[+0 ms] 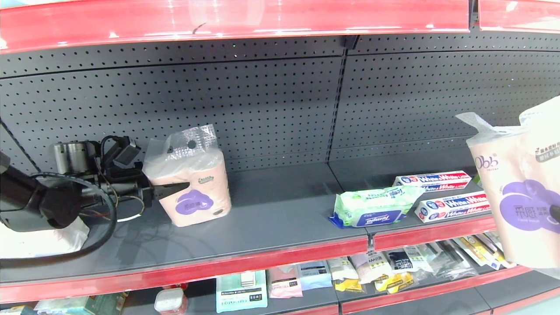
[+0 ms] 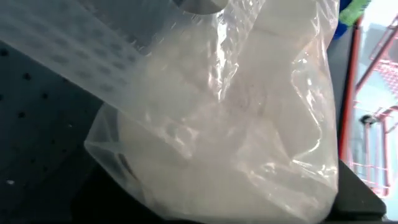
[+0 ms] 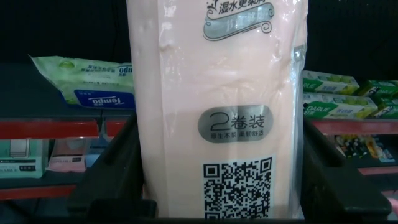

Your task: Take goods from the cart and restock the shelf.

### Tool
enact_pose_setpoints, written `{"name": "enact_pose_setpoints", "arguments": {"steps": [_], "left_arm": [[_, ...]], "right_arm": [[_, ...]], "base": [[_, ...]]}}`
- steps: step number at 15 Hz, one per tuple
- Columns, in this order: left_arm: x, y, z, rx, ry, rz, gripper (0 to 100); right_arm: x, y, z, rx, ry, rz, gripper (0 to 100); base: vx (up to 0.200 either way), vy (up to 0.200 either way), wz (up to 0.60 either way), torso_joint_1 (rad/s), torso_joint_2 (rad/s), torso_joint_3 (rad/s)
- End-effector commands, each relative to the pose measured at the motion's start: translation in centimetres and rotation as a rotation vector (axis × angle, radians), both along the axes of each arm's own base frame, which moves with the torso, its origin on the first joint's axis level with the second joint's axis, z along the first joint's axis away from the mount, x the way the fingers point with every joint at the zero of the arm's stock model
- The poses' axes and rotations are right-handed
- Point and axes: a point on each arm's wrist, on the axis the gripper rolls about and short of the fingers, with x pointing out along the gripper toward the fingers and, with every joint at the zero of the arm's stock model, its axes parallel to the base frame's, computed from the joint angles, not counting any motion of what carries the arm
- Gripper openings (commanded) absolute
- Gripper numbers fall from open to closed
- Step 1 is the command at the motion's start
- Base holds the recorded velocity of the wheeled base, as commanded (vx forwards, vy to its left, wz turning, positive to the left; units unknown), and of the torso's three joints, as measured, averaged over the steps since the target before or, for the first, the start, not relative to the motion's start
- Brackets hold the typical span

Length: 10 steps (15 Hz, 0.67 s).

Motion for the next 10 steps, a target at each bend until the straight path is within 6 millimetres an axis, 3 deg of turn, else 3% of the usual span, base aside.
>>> {"name": "enact_pose_setpoints", "arguments": {"steps": [1,7,10], "left_arm": [[-1.8,-0.3,0.7,-0.017,0.024,0.000,0],[-5.2,-0.6,1.5,-0.048,0.003,-0.033,0],[-7.4,-0.5,0.5,-0.068,0.017,-0.056,0]], "right_arm": [[0.1,0.0,0.0,0.000,0.003,0.000,0],[0.0,0.0,-0.1,0.000,0.001,0.000,0],[0.0,0.0,0.0,0.000,0.000,0.000,0]], "base": [[0.000,0.000,0.00,0.000,0.00,0.000],[0.000,0.000,0.00,0.000,0.00,0.000],[0.000,0.000,0.00,0.000,0.00,0.000]]}}
